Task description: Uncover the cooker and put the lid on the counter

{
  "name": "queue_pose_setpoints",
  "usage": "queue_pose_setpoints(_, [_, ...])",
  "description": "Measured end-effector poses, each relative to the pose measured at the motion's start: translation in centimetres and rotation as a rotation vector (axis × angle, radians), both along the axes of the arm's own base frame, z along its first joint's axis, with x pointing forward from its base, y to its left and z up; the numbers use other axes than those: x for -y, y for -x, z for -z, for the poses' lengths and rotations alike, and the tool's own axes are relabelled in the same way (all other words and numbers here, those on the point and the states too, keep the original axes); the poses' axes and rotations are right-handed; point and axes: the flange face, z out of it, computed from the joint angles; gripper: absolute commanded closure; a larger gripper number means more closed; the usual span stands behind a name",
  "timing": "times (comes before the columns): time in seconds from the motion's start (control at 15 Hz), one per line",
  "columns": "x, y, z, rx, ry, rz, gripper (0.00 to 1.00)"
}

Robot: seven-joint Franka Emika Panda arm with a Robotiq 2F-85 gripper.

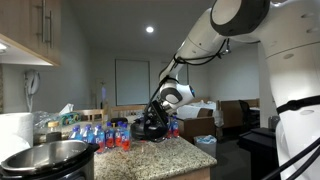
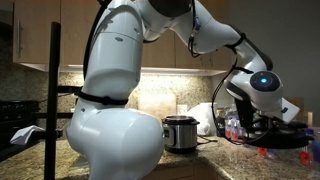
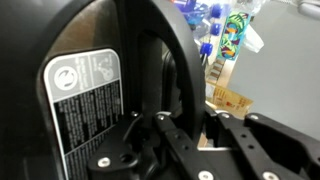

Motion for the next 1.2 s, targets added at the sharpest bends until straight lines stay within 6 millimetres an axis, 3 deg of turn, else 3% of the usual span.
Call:
queue_pose_setpoints(0.27, [5.4, 1.2, 0.9, -0.018, 0.015, 0.099, 0.94])
queue_pose_setpoints(0.47, [7.1, 1.8, 1.9, -0.040, 0.023, 0.132, 0.94])
queue_pose_setpoints(0.73, [6.5, 1.8, 4.0, -0.043, -0.047, 0.194, 0.93])
queue_pose_setpoints(1.0, [3.9, 1.5, 7.0, 0.002, -0.149, 0.302, 0.94])
queue_pose_setpoints(1.2, [1.7, 1.5, 10.4, 0.011, -0.213, 0.361, 0.93])
